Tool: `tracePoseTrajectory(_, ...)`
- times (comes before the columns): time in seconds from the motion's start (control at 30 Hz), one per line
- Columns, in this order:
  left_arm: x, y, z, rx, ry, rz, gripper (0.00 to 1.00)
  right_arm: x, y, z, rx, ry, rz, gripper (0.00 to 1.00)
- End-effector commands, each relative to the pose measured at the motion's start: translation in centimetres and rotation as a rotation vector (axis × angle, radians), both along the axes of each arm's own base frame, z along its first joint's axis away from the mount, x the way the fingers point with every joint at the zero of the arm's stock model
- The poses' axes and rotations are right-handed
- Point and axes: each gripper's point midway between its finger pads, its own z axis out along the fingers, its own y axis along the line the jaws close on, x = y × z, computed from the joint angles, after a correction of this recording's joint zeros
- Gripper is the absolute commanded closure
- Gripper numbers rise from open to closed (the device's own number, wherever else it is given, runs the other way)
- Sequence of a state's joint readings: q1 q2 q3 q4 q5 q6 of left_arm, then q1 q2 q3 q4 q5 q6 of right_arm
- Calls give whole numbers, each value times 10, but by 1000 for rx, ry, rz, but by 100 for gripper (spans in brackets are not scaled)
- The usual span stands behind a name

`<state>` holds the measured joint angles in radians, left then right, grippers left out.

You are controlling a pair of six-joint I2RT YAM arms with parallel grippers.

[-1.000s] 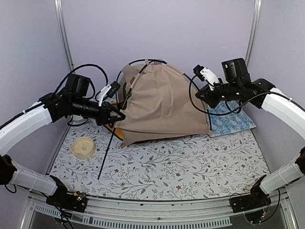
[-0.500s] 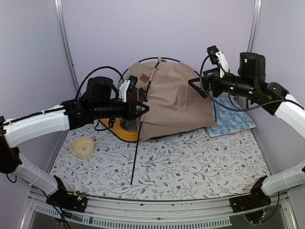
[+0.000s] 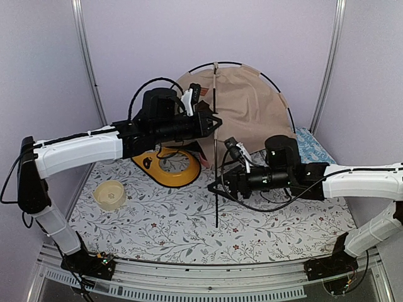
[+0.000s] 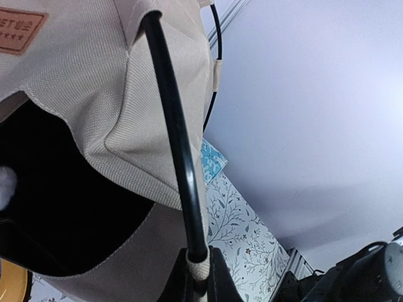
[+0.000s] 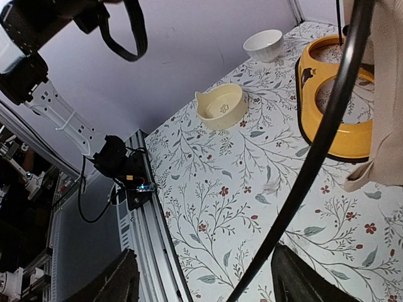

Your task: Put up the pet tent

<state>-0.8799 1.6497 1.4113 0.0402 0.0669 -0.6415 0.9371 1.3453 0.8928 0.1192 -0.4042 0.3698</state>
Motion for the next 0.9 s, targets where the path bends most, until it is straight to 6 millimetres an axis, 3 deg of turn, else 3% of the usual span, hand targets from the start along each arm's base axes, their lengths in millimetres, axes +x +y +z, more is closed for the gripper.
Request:
tracePoseTrajectory(0.0, 7, -7, 52, -100, -127, 20, 100, -9, 12, -3, 91, 81, 28, 31)
tracePoseTrajectory(0.3, 9, -13, 54, -91, -141, 2, 100, -22, 16, -43, 43, 210, 88, 66)
tracePoseTrajectory(0.5, 8, -13, 53, -72, -150, -7, 100, -23, 13, -49, 31, 229, 85, 84)
tracePoseTrajectory(0.6, 4, -16, 54, -62, -167, -42, 100, -20, 13, -44, 42, 220, 77, 99)
tracePoseTrajectory(0.63, 3, -15, 54, -55, -175, -49, 100, -18, 13, -40, 49, 216, 76, 100)
tracePoseTrajectory(0.7, 1, -12, 52, -30, -190, -49, 91, -16, 13, -31, 66, 206, 83, 100)
tracePoseTrajectory(0.77, -2, -3, 50, -3, -214, -36, 68, -14, 12, -19, 86, 187, 90, 100)
tracePoseTrajectory(0.87, -14, 15, 48, 20, -262, -32, 48, -10, 12, -8, 102, 166, 96, 100)
